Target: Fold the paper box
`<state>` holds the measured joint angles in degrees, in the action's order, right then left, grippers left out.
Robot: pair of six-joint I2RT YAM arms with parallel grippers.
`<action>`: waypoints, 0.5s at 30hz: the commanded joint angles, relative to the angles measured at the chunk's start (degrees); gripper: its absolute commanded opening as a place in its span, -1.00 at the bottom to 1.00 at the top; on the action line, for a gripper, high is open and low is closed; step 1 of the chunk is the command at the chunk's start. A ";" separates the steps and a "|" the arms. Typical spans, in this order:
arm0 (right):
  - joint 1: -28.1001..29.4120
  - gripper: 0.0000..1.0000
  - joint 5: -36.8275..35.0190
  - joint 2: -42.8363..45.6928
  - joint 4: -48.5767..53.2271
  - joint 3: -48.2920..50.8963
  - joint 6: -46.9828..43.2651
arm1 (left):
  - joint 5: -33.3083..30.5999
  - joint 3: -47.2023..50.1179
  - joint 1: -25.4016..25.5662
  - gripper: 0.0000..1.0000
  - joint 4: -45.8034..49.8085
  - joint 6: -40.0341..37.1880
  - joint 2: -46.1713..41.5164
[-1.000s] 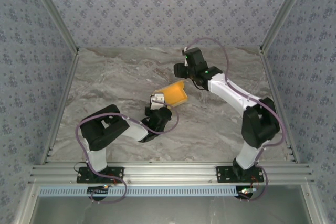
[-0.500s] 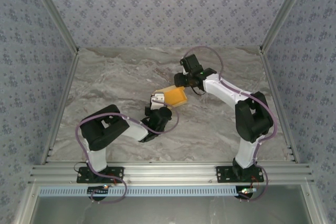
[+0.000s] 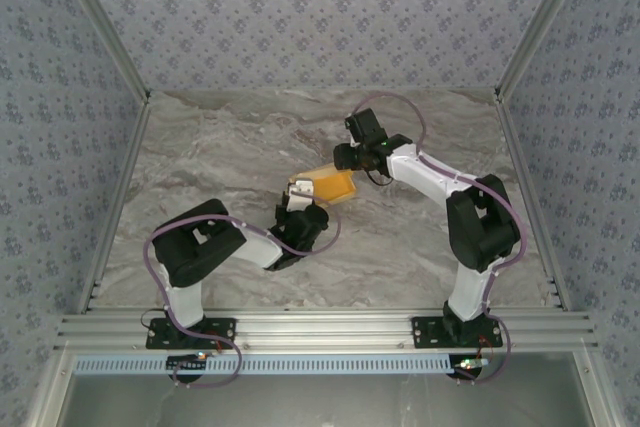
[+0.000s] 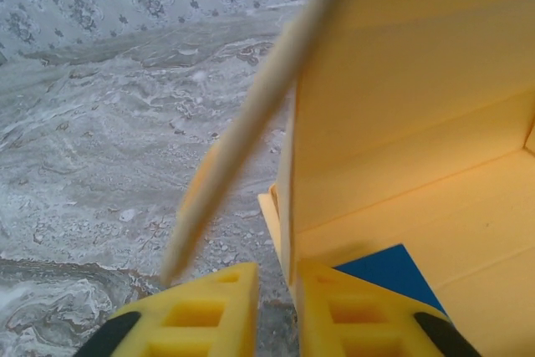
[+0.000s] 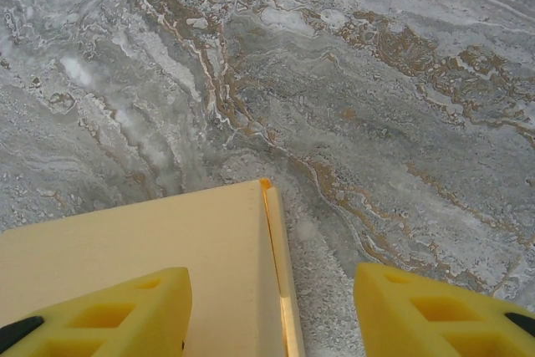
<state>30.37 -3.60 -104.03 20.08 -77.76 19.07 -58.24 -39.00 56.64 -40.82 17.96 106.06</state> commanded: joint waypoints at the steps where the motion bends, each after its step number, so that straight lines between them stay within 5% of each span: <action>1: -0.14 0.10 0.51 0.49 1.89 0.94 0.75 | 0.75 0.59 0.46 -0.53 3.46 2.07 -3.64; 15: -0.15 0.10 -0.25 0.57 2.03 0.52 0.44 | 9.71 7.11 1.01 0.07 17.76 8.40 -21.16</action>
<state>30.35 -3.62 -104.03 19.94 -77.76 19.05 -51.77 -33.47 57.39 -28.73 23.88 89.69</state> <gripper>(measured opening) 0.550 0.523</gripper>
